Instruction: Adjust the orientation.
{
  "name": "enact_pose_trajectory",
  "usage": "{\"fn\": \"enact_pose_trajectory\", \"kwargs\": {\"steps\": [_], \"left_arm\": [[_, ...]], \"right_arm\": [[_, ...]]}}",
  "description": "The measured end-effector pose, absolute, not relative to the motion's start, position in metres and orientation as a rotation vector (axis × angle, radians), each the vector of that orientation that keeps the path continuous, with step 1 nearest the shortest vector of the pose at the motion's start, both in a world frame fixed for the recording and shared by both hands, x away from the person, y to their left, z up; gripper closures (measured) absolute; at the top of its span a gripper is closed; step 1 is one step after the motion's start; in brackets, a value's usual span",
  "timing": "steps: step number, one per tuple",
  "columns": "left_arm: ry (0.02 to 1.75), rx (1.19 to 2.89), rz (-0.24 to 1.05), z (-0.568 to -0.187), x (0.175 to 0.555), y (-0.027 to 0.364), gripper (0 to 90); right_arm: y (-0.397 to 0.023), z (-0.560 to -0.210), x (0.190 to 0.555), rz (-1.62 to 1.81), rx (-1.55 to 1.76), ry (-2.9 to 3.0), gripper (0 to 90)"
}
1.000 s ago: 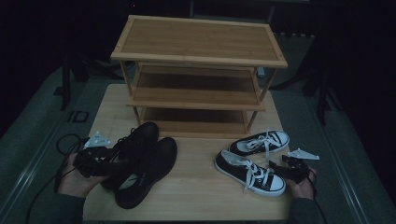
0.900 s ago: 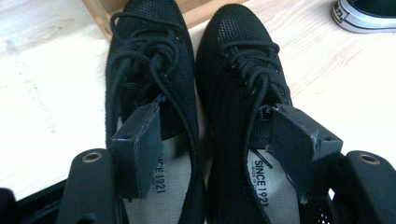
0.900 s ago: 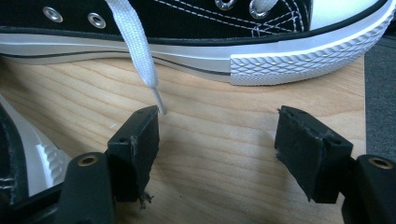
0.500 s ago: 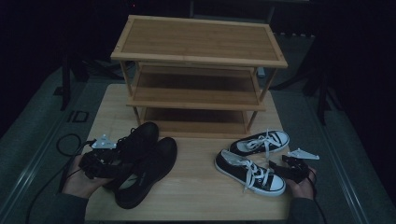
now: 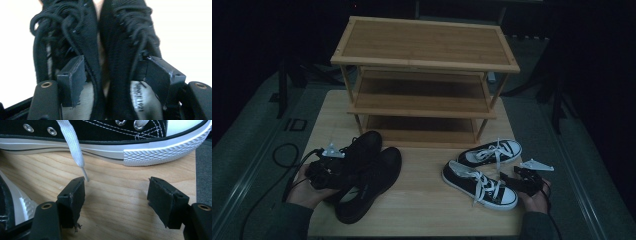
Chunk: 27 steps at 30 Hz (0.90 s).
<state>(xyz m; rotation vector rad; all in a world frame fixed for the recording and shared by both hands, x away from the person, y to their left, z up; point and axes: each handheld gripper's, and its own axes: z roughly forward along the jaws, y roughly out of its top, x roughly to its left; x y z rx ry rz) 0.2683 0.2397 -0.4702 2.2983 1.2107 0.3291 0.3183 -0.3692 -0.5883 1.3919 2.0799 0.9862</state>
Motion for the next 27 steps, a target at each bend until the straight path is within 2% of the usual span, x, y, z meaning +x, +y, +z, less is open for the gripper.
{"fn": "enact_pose_trajectory", "kwargs": {"steps": [9,11,14,15,22,27], "left_arm": [[1.273,2.307,0.382,-0.474,0.274,0.241,33.3],[1.284,2.306,0.393,-0.474,0.274,0.241,29.3],[1.284,2.303,0.388,-0.475,0.274,0.241,29.0],[1.304,2.303,0.399,-0.475,0.276,0.242,25.5],[1.241,2.330,0.327,-0.480,0.282,0.236,39.3],[1.241,2.358,0.304,-0.486,0.288,0.230,45.1]], "right_arm": [[-0.369,-0.588,0.318,0.986,1.392,2.080,30.2],[-0.369,-0.588,0.318,0.987,1.392,2.080,30.1],[-0.369,-0.588,0.318,0.987,1.392,2.080,30.1],[-0.369,-0.588,0.318,0.987,1.392,2.080,30.1],[-0.369,-0.588,0.318,0.986,1.391,2.080,30.1],[-0.369,-0.588,0.318,0.987,1.392,2.080,30.0]]}}
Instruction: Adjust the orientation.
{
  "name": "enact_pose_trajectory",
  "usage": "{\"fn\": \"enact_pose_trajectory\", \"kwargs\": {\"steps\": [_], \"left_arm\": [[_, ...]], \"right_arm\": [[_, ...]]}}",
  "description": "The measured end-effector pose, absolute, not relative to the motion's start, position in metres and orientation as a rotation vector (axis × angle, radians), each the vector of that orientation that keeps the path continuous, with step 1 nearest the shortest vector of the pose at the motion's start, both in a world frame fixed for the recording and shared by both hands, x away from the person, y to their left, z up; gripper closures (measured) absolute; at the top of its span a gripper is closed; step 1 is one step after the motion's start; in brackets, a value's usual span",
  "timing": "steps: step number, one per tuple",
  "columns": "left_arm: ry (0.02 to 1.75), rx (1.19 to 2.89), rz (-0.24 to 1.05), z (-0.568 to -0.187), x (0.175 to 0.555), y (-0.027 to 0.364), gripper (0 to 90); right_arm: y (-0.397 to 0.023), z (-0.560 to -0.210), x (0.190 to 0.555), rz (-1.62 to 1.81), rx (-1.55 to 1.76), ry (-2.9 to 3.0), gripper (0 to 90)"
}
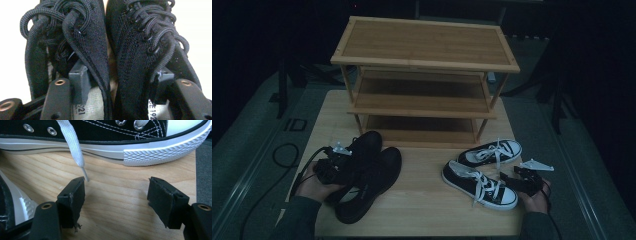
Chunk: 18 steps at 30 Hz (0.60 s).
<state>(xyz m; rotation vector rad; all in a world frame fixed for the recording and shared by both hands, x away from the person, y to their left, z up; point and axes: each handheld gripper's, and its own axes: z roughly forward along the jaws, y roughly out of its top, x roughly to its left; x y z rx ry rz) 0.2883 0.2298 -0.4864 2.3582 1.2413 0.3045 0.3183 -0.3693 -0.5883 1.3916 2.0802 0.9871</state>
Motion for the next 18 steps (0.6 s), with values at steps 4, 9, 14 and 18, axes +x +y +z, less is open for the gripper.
{"fn": "enact_pose_trajectory", "kwargs": {"steps": [4,9,14,18], "left_arm": [[1.250,2.434,0.300,-0.4949,0.2931,0.2244,53.9],[1.248,2.461,0.323,-0.4940,0.2946,0.2235,72.5],[1.238,2.455,0.348,-0.4932,0.2923,0.2241,85.7],[1.225,2.447,0.393,-0.4920,0.2888,0.2211,86.1]], "right_arm": [[-0.3693,-0.5883,0.3184,0.989,1.391,2.082,29.8],[-0.3695,-0.5883,0.3186,0.990,1.390,2.084,29.8],[-0.3695,-0.5883,0.3186,0.991,1.391,2.084,29.6],[-0.3694,-0.5883,0.3185,0.990,1.390,2.084,29.7]]}}
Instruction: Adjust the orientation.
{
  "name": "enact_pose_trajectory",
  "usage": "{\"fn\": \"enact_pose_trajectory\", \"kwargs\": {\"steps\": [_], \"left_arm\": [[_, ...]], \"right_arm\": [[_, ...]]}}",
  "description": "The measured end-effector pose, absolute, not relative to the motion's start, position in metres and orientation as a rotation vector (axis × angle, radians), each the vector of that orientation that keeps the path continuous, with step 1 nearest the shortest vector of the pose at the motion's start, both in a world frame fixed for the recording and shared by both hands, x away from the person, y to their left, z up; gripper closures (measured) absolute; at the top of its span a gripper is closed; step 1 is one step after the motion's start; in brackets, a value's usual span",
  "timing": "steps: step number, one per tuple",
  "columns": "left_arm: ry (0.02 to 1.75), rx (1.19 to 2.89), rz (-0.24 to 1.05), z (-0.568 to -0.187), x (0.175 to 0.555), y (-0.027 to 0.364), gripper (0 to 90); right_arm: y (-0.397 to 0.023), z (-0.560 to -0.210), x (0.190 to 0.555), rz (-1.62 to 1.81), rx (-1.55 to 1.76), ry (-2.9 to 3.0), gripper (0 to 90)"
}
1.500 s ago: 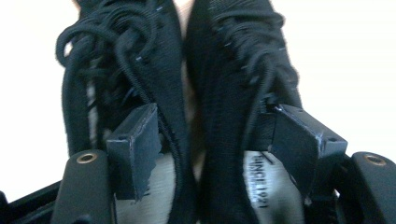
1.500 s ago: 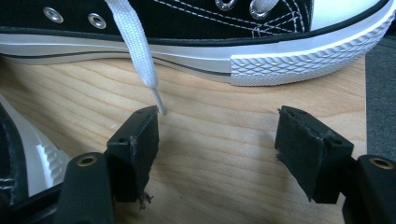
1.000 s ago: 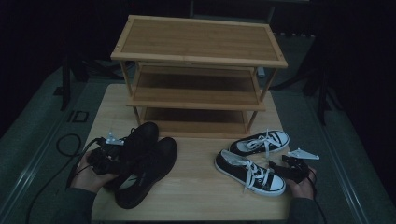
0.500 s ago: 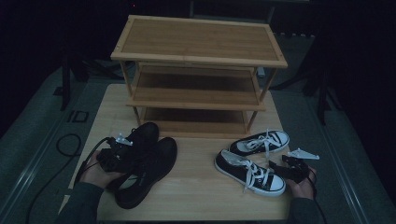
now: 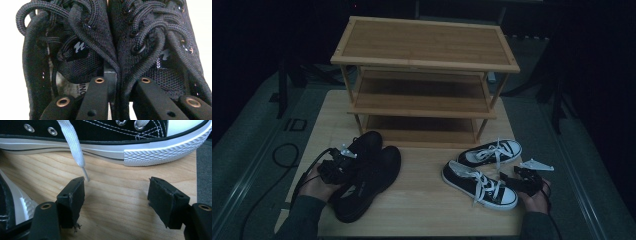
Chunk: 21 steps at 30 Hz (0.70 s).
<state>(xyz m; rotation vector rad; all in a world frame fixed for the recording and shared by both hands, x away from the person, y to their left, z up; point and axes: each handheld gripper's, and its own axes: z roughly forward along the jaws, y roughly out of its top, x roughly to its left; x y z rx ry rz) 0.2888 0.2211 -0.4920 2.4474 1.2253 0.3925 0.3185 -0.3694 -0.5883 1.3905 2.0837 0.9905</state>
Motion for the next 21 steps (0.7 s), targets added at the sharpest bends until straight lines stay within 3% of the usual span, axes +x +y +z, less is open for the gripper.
{"fn": "enact_pose_trajectory", "kwargs": {"steps": [5,21], "left_arm": [[1.215,2.454,0.437,-0.487,0.286,0.219,86.2],[1.169,2.421,0.417,-0.475,0.294,0.206,86.2]], "right_arm": [[-0.369,-0.588,0.318,0.989,1.391,2.081,29.7],[-0.369,-0.588,0.318,0.990,1.393,2.081,29.7]]}}
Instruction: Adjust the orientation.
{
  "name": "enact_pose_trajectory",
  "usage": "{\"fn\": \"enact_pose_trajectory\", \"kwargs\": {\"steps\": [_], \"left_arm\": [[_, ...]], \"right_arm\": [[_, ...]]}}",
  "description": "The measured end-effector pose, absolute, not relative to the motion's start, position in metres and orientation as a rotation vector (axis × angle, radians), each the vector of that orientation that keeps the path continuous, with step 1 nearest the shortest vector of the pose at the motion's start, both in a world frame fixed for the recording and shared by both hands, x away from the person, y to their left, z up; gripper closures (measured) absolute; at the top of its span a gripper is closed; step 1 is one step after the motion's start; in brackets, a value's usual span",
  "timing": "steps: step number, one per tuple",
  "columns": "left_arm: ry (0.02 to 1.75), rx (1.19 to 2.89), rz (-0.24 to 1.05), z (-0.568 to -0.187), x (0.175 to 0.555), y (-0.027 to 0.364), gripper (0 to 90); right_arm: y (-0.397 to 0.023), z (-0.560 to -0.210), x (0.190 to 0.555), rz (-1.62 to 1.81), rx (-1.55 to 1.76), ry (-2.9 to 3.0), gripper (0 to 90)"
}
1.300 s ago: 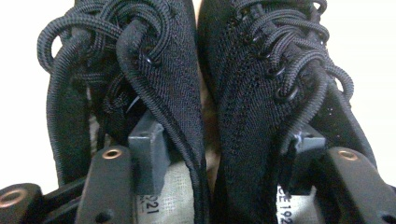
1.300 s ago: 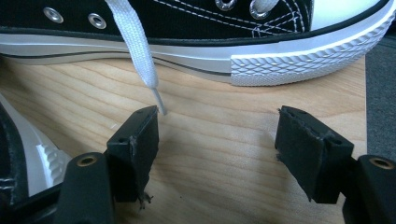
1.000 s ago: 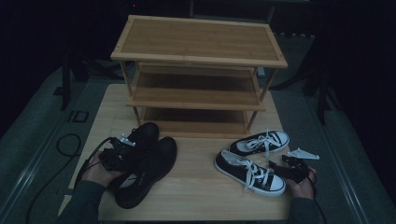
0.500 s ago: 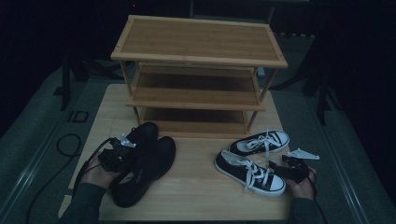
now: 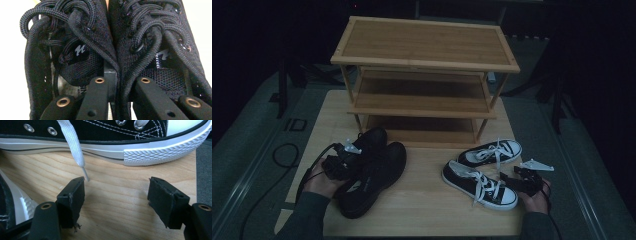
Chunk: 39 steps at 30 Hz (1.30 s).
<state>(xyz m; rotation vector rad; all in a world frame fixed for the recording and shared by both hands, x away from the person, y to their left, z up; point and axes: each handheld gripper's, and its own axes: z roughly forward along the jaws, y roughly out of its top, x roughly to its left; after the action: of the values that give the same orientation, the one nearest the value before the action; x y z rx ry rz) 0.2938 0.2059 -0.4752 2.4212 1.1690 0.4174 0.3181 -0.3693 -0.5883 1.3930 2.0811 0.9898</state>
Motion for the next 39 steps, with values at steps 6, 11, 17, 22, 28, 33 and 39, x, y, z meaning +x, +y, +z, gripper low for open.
{"fn": "enact_pose_trajectory", "kwargs": {"steps": [6,11,17,22,28,33,39], "left_arm": [[1.150,2.438,0.420,-0.474,0.299,0.198,86.1],[1.150,2.433,0.414,-0.474,0.304,0.194,86.1],[1.149,2.409,0.403,-0.475,0.312,0.184,86.0],[1.139,2.406,0.406,-0.474,0.318,0.176,86.0],[1.131,2.399,0.402,-0.473,0.325,0.168,86.0],[1.129,2.389,0.402,-0.473,0.332,0.161,85.9],[1.136,2.379,0.402,-0.473,0.340,0.153,85.9]], "right_arm": [[-0.369,-0.588,0.318,0.990,1.392,2.081,29.7],[-0.369,-0.588,0.318,0.990,1.393,2.081,29.7],[-0.369,-0.588,0.318,0.989,1.392,2.081,29.6],[-0.369,-0.588,0.318,0.989,1.393,2.081,29.6],[-0.369,-0.588,0.318,0.989,1.393,2.081,29.6],[-0.369,-0.588,0.318,0.989,1.393,2.081,29.6],[-0.369,-0.588,0.318,0.989,1.394,2.080,29.6]]}}
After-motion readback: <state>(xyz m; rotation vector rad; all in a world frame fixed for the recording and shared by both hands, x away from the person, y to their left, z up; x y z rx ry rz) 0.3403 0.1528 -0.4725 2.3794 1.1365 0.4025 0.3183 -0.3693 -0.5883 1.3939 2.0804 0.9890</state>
